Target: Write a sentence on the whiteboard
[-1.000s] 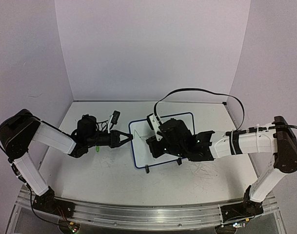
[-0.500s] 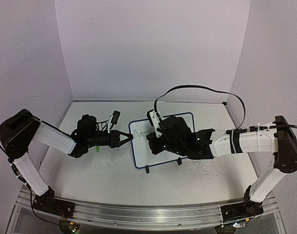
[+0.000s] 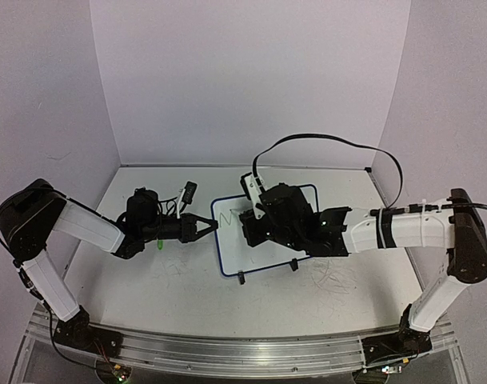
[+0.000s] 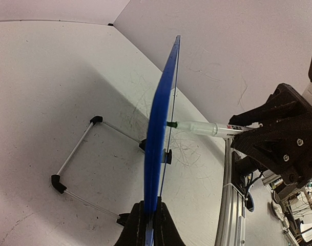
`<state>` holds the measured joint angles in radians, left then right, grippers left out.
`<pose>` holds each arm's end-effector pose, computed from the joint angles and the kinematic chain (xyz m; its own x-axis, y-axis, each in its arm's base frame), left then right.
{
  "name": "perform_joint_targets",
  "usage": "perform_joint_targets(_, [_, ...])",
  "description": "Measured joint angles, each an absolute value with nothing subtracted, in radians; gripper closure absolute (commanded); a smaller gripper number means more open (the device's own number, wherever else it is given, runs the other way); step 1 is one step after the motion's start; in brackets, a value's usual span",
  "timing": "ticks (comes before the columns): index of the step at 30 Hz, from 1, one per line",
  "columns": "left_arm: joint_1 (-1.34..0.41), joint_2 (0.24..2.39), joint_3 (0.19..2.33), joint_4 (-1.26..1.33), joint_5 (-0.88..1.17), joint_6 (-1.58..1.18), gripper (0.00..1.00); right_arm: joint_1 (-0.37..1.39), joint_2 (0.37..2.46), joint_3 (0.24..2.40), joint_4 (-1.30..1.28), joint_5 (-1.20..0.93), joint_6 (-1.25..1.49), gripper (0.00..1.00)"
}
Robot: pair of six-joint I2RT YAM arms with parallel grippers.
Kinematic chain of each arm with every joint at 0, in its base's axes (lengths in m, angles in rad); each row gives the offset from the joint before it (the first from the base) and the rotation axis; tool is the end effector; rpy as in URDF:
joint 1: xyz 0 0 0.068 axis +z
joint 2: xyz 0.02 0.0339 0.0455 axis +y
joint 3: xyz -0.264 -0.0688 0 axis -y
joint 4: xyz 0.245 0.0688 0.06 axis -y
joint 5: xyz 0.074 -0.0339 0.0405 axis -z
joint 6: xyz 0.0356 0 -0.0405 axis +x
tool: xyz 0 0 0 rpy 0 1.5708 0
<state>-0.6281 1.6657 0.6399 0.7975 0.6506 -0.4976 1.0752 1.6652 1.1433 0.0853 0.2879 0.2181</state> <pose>0.2487 -0.2072 0.1748 -0.6120 -0.0250 -0.7905 0.7429 0.3246 -0.5854 0.1921 0.3340 0.2605 -0.3524 -0.2155 -0.9107 -0.6605 0.7467 0.0789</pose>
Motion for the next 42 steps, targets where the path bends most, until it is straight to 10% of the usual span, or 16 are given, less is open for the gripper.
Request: perform_joint_targets(42, [-0.630,1.666,0.640,0.804,0.654,-0.498,1.00,1.066,1.621,1.045,0.111,0.209,0.272,1.00])
